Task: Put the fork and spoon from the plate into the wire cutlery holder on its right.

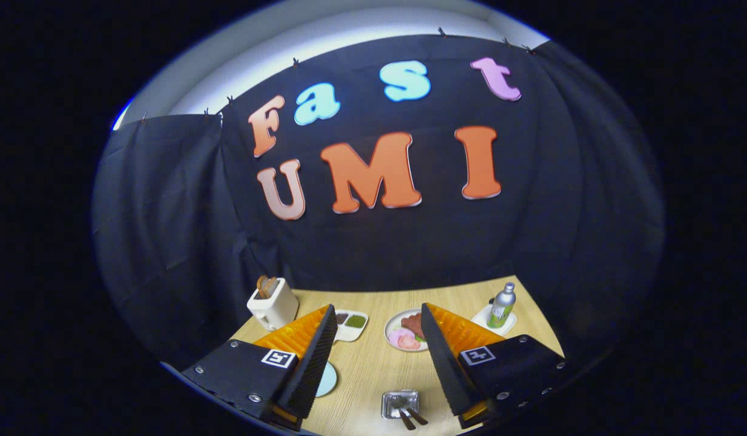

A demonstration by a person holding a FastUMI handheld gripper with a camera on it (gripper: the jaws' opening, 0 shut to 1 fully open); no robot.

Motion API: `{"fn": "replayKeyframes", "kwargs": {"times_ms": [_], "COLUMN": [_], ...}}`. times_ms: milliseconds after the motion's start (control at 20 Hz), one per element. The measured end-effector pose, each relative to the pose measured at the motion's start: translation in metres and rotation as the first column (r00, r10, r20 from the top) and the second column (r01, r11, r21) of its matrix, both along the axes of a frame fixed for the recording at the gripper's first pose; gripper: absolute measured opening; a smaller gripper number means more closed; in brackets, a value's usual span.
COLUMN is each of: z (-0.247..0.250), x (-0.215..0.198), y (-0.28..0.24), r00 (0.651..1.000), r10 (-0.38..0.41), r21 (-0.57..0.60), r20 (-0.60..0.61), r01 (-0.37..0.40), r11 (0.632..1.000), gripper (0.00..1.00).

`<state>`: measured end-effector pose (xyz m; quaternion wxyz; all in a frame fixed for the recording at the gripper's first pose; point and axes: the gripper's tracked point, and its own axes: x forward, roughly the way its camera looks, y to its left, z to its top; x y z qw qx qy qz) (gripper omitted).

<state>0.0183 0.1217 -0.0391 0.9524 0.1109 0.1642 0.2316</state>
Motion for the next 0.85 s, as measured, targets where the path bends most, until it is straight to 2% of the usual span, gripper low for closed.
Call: {"fn": "replayKeyframes", "kwargs": {"times_ms": [150, 300, 500, 700, 850], "z": [0.035, 0.06, 0.094, 0.109, 0.111], "x": [0.008, 0.006, 0.005, -0.001, -0.001], "y": [-0.018, -0.03, -0.042, -0.041, -0.038], "r00": [0.985, 0.961, 0.908, 0.884, 0.889], "r10": [-0.07, -0.122, -0.174, -0.189, -0.187], "r21": [0.0, 0.016, 0.024, 0.01, 0.026], "r20": [0.158, 0.249, 0.381, 0.428, 0.418], "r01": [0.07, 0.122, 0.179, 0.204, 0.194], "r11": [0.998, 0.992, 0.984, 0.979, 0.981], "gripper": [0.88, 0.89, 0.93, 0.93, 0.94]}}
